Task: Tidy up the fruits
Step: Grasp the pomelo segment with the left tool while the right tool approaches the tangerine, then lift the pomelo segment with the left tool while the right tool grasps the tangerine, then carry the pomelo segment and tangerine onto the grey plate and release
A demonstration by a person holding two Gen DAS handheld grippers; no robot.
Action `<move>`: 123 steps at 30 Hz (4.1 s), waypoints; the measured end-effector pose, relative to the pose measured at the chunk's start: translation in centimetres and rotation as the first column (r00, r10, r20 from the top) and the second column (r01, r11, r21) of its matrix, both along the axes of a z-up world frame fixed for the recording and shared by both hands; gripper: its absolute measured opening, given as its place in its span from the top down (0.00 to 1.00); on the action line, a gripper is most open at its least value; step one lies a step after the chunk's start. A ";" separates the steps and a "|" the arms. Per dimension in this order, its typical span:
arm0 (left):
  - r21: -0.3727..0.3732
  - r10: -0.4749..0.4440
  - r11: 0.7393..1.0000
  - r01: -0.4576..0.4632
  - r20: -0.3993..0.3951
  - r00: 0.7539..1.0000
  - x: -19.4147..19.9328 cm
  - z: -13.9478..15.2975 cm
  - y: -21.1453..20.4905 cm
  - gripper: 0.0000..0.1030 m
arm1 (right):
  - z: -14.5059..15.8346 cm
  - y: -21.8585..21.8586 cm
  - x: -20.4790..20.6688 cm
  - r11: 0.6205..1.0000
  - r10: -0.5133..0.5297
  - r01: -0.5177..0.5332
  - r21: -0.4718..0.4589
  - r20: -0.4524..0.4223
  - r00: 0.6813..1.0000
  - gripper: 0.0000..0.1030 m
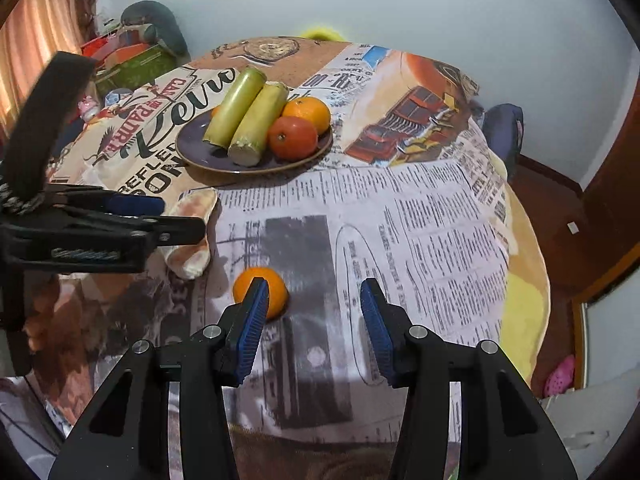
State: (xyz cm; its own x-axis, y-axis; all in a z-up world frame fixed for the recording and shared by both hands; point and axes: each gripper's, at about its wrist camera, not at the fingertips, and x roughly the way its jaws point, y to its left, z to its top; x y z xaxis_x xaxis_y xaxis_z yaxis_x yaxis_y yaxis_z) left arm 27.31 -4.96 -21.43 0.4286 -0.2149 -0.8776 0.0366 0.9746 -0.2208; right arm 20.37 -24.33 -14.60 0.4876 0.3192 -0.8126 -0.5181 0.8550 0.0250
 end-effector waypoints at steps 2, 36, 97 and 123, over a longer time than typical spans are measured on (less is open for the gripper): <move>0.024 0.005 1.000 -0.005 0.003 1.000 0.1 -0.2 -0.6 0.32 | -0.2 -0.2 0.0 1.000 0.000 0.000 0.010 -0.006 1.000 0.57; 0.079 -0.065 0.995 0.066 -0.018 0.998 -1.2 -1.9 2.5 0.49 | -3.6 3.6 0.2 0.997 0.053 -0.047 0.067 -0.101 0.993 0.57; 0.017 0.087 0.995 -0.095 0.274 0.958 8.1 4.3 10.6 0.60 | 1.9 9.4 11.3 0.987 0.020 -0.033 0.154 0.079 0.997 0.66; 0.014 0.093 0.995 -0.099 0.237 0.967 10.7 1.8 10.8 0.60 | -0.4 10.3 14.1 0.989 0.027 -0.034 0.147 0.048 0.998 0.65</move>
